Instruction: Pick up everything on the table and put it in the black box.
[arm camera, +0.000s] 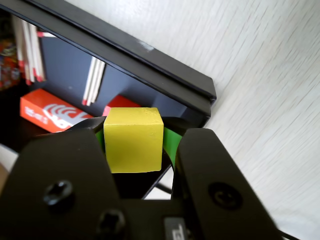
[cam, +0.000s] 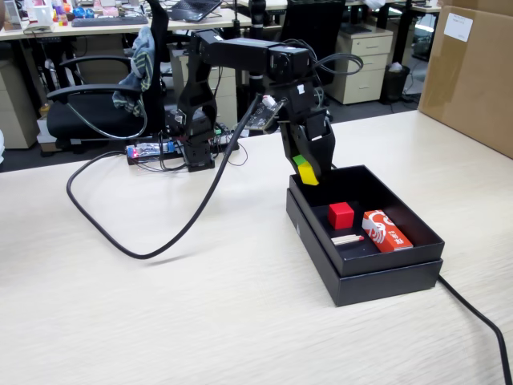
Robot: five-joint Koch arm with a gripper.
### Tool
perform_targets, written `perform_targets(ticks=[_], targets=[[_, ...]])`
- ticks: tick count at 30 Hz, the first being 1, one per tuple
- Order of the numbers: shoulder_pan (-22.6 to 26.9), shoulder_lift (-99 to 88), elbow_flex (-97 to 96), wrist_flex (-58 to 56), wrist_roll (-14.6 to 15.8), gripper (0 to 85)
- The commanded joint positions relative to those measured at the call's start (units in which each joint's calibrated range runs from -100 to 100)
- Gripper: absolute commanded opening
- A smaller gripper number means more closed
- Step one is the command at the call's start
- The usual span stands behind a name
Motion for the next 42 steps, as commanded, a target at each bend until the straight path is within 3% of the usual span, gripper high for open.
perform_targets(ticks=[1, 15, 21, 30, 34, 42], targets=[[0.3, 0.5, 3.7, 2.7, 0.4, 0.9], [0.4, 12.7, 4.8, 3.9, 1.8, 1.2], [0.5, 12.9, 2.5, 3.8, 1.7, 25.0], [0.3, 8.9, 2.2, 3.8, 1.6, 28.1], [0.0, 1.2, 0.7, 3.8, 1.5, 45.9], [-3.4, -23.4, -2.0, 3.9, -0.6, 46.8]])
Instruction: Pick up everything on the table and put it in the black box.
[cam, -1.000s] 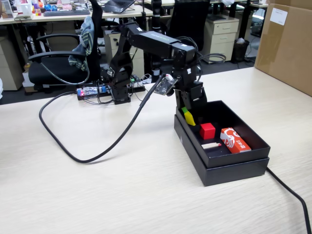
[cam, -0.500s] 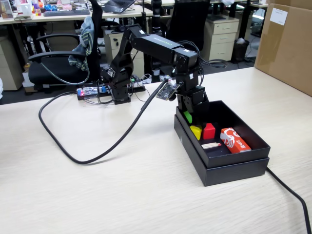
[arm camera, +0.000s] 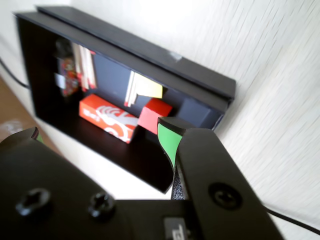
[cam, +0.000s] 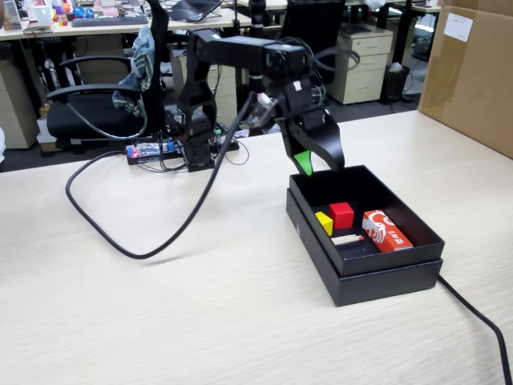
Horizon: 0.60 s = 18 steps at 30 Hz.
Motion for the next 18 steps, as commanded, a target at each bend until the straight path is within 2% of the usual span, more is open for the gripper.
perform_targets(ticks=[1, 5, 7, 10, 18], targets=[[-1.6, -12.3, 0.0, 0.1, -2.1, 46.8], [-4.1, -24.0, -5.5, 1.5, -4.7, 46.8], [-7.5, -36.6, -12.9, 2.3, -6.9, 47.9], [-10.2, -45.2, -19.0, 3.6, -8.3, 48.0], [-14.7, -66.2, -41.3, 4.6, -9.3, 49.6]])
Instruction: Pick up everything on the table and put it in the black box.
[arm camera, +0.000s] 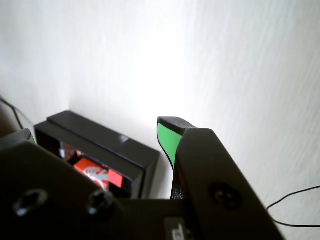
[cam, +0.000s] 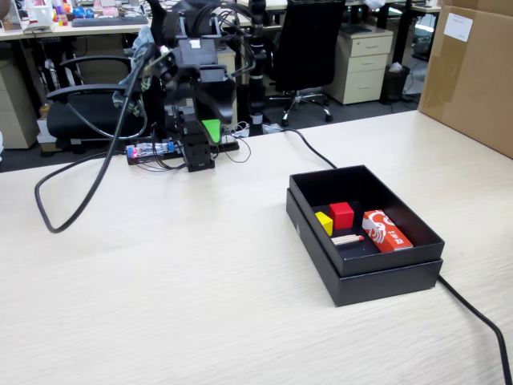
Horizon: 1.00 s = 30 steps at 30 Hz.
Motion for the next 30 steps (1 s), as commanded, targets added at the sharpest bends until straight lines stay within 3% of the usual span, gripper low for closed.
perform_targets(ticks=[1, 12, 15, 30], targets=[[-0.8, -8.7, -3.7, 2.8, -0.6, 49.6], [-1.0, -15.0, -28.5, 15.4, 0.0, 50.1], [-1.1, -15.0, -43.5, 29.2, -0.1, 50.8], [-1.2, -15.0, -65.8, 57.4, -2.5, 50.4]])
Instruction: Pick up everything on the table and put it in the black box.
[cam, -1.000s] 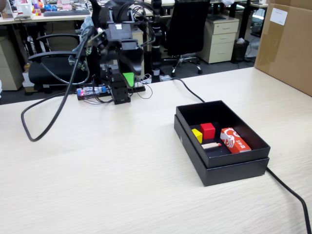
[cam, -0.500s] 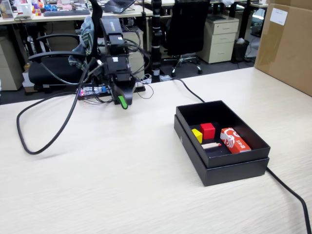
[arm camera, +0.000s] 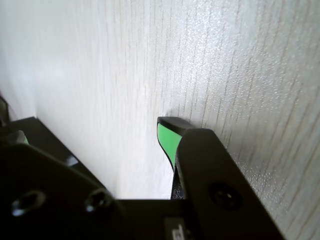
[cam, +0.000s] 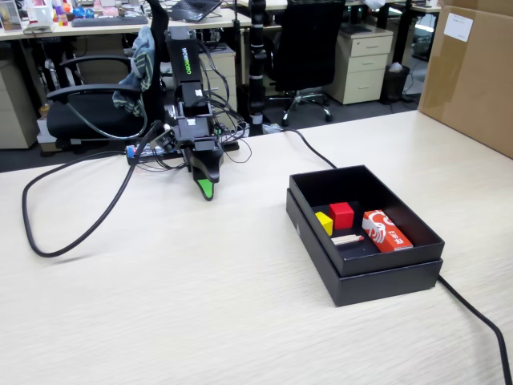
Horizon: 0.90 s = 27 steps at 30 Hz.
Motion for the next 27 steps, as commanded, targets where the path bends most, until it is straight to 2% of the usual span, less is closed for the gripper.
perform_targets(ticks=[1, 2, 27], targets=[[0.0, -0.4, -3.4, 7.3, -1.3, 50.0], [0.0, -0.4, -5.9, 9.6, -1.4, 49.9], [0.0, 0.5, -7.6, 8.3, -1.4, 49.7]])
